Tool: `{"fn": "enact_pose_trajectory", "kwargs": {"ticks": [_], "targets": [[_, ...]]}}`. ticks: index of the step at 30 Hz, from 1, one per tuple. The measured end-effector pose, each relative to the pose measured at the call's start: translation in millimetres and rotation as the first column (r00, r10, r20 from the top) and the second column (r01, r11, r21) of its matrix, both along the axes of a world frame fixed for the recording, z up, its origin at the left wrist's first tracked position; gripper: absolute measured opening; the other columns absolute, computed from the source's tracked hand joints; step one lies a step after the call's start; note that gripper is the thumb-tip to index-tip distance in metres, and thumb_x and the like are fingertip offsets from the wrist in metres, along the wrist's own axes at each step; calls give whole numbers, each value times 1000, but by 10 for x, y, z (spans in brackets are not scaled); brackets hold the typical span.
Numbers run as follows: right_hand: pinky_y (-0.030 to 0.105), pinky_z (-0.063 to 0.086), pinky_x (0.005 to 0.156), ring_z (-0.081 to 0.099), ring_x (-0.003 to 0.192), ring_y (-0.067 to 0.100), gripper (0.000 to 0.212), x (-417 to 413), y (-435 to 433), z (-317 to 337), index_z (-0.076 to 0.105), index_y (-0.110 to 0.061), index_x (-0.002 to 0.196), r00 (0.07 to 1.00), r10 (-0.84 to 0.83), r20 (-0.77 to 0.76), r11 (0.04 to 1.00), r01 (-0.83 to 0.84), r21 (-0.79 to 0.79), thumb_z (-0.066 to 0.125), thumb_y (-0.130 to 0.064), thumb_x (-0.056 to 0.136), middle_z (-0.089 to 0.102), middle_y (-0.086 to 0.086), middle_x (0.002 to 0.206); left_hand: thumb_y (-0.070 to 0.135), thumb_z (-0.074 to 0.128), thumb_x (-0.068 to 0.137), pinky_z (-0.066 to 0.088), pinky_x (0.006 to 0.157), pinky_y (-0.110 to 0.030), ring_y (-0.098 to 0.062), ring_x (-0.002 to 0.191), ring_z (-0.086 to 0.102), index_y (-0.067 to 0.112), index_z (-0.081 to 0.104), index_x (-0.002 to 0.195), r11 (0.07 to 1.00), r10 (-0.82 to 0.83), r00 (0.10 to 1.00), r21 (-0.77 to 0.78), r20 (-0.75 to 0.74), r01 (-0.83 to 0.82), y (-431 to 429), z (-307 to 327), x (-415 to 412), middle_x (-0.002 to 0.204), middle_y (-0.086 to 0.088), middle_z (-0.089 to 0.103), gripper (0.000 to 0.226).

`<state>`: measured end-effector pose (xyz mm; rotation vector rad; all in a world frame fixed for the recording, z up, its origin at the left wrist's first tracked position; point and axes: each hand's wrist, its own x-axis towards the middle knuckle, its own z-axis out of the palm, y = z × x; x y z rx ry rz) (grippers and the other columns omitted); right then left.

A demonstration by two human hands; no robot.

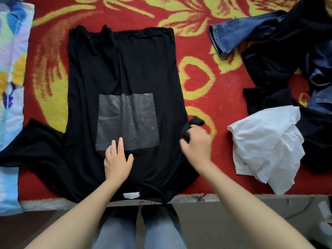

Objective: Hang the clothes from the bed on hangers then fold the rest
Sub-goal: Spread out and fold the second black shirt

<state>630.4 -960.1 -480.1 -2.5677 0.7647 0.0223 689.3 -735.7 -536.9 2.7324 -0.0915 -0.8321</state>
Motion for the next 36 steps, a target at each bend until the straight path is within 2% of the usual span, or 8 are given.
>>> {"fn": "enact_pose_trajectory", "kwargs": {"ticks": [5, 8, 11, 15, 19, 25, 31, 36], "targets": [[39, 13, 114, 8, 145, 21, 65, -103, 810, -157, 25, -25, 148, 805, 573, -153, 783, -483, 391, 45, -52, 92, 3, 9, 158, 34, 44, 97, 22, 110, -46, -26, 141, 13, 16, 15, 150, 988, 137, 991, -68, 12, -136, 291, 29, 72, 157, -6, 17, 63], [41, 10, 116, -1, 146, 21, 66, -285, 674, -336, 11, -28, 150, 791, 525, -315, 843, -430, 324, 34, -55, 95, -7, 8, 158, 38, 42, 97, 22, 110, -46, -26, 141, 13, 16, 15, 150, 995, 95, 996, -23, -2, -95, 414, -22, 79, 157, -6, 16, 63], [42, 9, 115, -6, 146, 25, 65, -473, 422, -532, 5, -26, 151, 708, 509, -490, 851, -499, 163, 28, -54, 97, -12, 10, 158, 39, 49, 94, 29, 108, -44, -28, 141, 21, 16, 21, 149, 967, -248, 967, 69, 54, 244, 404, -63, 8, 156, -10, 19, 66], [48, 5, 115, -15, 144, 28, 66, -781, 204, -716, -7, -30, 149, 404, 640, -653, 659, -726, 197, 27, -52, 98, -18, 11, 156, 42, 52, 92, 21, 112, -49, -31, 144, 15, 24, 24, 148, 650, -760, 646, 100, 74, 753, 249, -217, -205, 157, -9, 16, 66], [51, 8, 114, -14, 144, 29, 66, -854, 68, -734, -9, -35, 148, 343, 640, -688, 620, -758, 200, 31, -49, 98, -19, 10, 156, 48, 29, 98, -2, 113, -53, -34, 143, -15, 36, -6, 148, 600, -739, 644, 242, -200, 763, 237, -359, -179, 157, 2, -16, 63], [52, 20, 111, 17, 143, 34, 53, -606, 235, -534, 31, -32, 145, 444, 567, -694, 721, -675, 157, 34, -52, 96, 12, 16, 157, 48, 27, 98, 5, 114, -51, -32, 145, -7, 31, -1, 150, 720, -492, 844, 446, -214, 533, 875, -135, 53, 159, -6, -8, 62], [37, 54, 63, 68, 87, 35, 44, 53, 841, -352, 75, -19, 94, 688, 578, -439, 722, -682, -118, 86, -42, 58, 68, 21, 106, 42, 44, 95, 17, 112, -46, -30, 144, 7, 24, 9, 151, 925, -58, 998, 378, 26, 44, 1763, 67, 275, 158, -14, 5, 69], [33, 53, 62, 68, 89, 32, 49, 507, 1529, -333, 74, -16, 98, 652, 669, -357, 678, -732, -66, 86, -41, 58, 67, 21, 108, 35, 57, 91, 22, 112, -45, -35, 141, 19, 17, -2, 151, 741, 668, 741, -30, -63, -671, 2237, -61, 667, 156, -14, 14, 85]]}}
